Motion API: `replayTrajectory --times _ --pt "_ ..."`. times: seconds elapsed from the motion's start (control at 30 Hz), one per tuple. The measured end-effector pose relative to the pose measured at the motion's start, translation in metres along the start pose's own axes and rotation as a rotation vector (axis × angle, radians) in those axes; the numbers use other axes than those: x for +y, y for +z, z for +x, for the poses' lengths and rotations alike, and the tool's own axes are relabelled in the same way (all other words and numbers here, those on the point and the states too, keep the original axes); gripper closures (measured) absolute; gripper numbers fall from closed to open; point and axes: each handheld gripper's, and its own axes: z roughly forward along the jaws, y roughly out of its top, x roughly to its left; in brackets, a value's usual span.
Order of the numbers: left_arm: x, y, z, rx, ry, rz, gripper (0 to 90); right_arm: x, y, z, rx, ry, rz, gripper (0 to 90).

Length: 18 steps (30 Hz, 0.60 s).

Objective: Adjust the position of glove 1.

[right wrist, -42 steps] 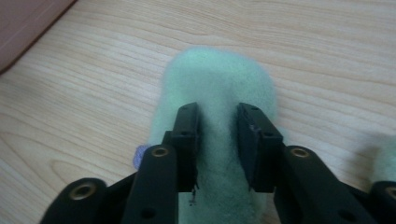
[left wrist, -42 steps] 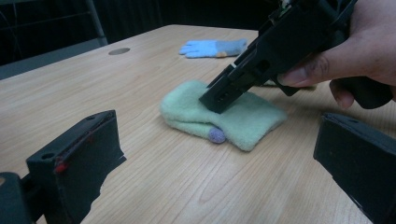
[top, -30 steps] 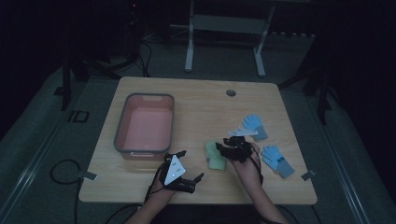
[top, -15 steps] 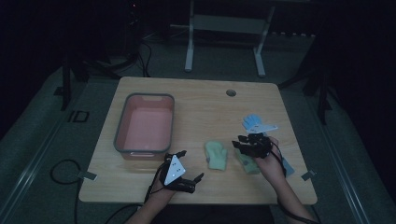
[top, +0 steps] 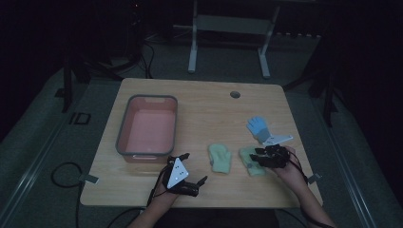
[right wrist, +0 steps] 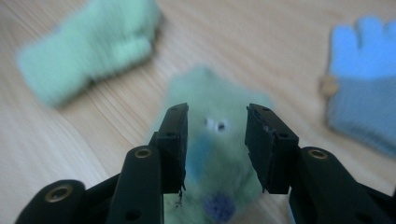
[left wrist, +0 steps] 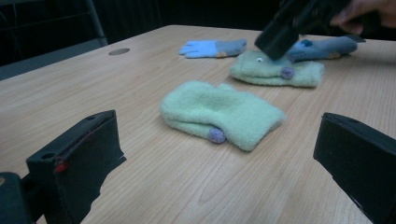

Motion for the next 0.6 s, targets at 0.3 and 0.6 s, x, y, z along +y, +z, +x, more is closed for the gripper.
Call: replayTrajectory --times 0.3,0.6 --pt "0.000 0.000 0.001 0.003 -0.009 -0.003 0.5 -0.002 0.009 0.002 -0.001 0.001 0.028 72.1" --pt "0.000 -0.001 0.000 0.007 -0.008 -0.006 0.5 0.007 -0.002 0.020 -0.105 0.094 -0.007 85.5"
